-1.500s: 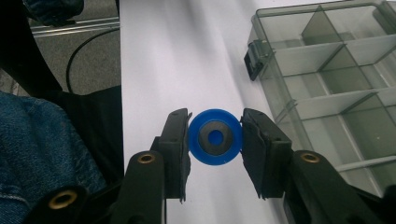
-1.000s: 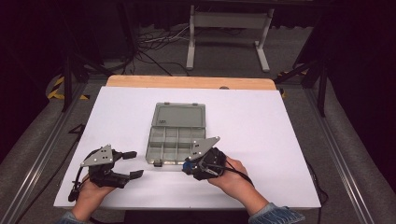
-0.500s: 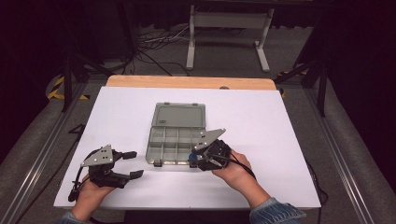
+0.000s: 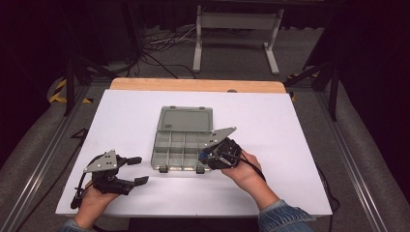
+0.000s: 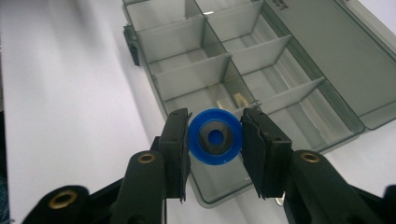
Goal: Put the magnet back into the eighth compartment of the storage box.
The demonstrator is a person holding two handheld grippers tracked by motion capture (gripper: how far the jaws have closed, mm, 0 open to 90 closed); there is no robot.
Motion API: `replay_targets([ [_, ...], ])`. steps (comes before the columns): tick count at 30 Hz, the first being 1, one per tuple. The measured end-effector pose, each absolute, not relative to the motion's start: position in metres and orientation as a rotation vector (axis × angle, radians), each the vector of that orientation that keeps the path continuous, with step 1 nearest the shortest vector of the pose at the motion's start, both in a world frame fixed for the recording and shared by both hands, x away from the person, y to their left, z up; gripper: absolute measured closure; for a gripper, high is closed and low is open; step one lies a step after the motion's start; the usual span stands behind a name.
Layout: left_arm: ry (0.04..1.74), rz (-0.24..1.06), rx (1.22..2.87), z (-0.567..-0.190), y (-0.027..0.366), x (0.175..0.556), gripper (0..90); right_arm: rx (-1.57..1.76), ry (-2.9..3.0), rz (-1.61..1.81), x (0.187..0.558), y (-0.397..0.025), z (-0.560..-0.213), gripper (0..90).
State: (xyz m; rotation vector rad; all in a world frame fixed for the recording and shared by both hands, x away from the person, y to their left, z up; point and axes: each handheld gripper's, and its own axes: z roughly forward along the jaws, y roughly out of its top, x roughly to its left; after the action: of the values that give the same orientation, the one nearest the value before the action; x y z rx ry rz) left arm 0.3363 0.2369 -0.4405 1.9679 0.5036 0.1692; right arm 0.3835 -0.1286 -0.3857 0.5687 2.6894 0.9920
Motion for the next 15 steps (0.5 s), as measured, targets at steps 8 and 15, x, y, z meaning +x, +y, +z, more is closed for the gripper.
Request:
replay_targets([
  [8, 0.504, 0.168, 1.965, -0.441, 0.237, 0.336, 25.2, 0.621, 2.684, 0.977, 0.392, -0.132, -0.389, 62.7],
  [15, 0.503, 0.168, 1.965, -0.441, 0.237, 0.336, 25.2, 0.643, 2.693, 0.953, 0.396, -0.130, -0.396, 62.7],
])
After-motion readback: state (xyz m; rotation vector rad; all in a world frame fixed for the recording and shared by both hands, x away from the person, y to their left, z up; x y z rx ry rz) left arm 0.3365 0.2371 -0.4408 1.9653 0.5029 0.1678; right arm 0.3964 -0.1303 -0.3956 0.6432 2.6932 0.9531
